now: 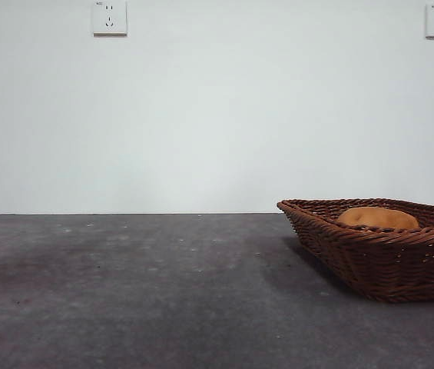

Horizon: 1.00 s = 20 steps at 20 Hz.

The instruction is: Help me put the vegetables on the table into the basket

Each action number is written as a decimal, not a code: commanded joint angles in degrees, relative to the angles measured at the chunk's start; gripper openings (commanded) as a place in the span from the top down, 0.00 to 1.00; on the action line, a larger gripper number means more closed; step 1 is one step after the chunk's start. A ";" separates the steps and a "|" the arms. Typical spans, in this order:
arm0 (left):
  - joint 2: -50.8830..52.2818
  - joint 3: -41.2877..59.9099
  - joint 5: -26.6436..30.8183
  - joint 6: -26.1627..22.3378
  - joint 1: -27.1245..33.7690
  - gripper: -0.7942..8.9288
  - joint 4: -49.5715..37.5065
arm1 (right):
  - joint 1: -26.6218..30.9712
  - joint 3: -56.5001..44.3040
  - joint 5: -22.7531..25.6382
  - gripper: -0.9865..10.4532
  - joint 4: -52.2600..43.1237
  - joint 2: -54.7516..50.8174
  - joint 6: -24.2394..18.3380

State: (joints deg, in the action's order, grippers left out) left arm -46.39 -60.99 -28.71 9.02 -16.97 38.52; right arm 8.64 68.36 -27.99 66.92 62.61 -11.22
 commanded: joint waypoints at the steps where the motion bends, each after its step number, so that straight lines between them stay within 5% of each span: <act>1: 0.13 0.04 -0.17 -0.70 0.17 0.92 -0.42 | -0.04 0.00 1.20 0.91 -2.60 0.17 -0.50; 12: -0.85 0.04 0.28 -1.27 0.20 0.92 -1.20 | -0.04 0.00 3.61 0.91 -16.24 0.20 -0.48; 17: 2.78 0.17 12.46 -15.37 4.61 0.92 -4.39 | -0.04 0.00 3.61 0.91 -17.42 0.22 -0.48; 20: 9.60 0.70 11.63 -20.31 11.67 0.92 -5.11 | -0.04 0.00 3.63 0.91 -17.42 0.22 -0.48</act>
State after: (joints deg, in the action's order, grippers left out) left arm -37.58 -60.93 -16.69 -7.88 -5.80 34.06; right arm 8.64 68.36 -24.40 49.84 62.65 -11.42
